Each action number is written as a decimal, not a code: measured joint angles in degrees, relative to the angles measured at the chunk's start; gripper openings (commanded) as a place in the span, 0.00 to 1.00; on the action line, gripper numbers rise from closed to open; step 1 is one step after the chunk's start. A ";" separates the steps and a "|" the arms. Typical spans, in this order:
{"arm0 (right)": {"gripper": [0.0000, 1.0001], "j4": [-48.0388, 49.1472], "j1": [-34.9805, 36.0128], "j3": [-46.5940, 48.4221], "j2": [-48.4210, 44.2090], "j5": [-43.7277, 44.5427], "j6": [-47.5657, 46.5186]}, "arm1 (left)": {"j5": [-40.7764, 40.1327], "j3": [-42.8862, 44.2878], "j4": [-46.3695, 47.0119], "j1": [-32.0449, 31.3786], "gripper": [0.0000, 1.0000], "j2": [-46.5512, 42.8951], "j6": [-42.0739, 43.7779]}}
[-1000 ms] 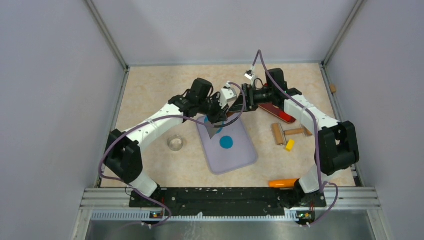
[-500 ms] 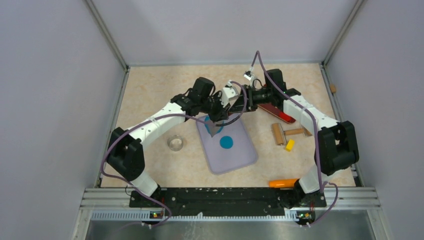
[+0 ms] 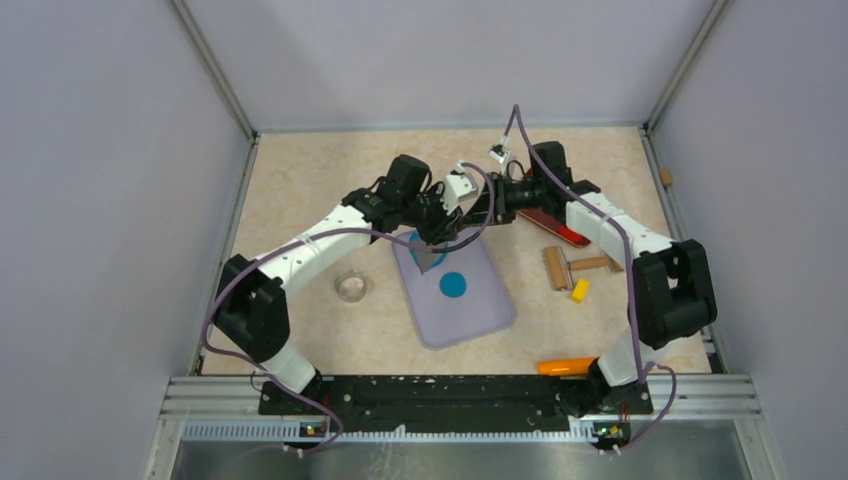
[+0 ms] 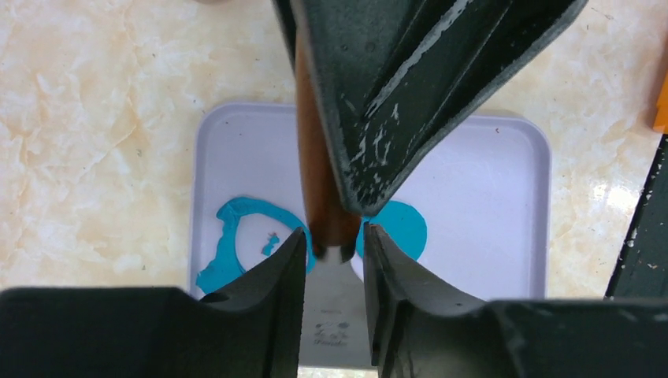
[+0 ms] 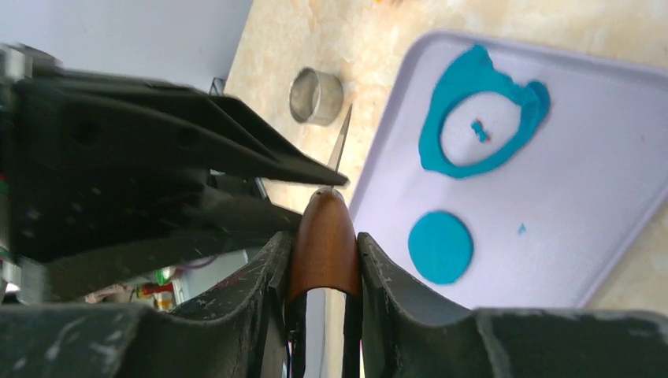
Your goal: Roll out the dumpling wrappers from the dough
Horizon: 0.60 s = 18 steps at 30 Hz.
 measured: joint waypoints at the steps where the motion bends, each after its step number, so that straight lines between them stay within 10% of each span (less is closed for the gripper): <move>1: 0.00 1.31 -0.59 -1.11 -0.22 -0.63 0.28 | -0.20 0.00 0.00 -0.02 0.55 0.00 -0.24; 6: 0.00 3.72 -7.50 -8.74 -1.95 -4.07 1.25 | -3.63 -0.11 -0.13 0.09 0.73 -0.26 -0.85; 18: 0.00 2.73 -25.66 -22.14 -7.08 -16.33 -14.47 | -7.48 -8.79 -1.92 9.60 0.74 -6.75 -10.01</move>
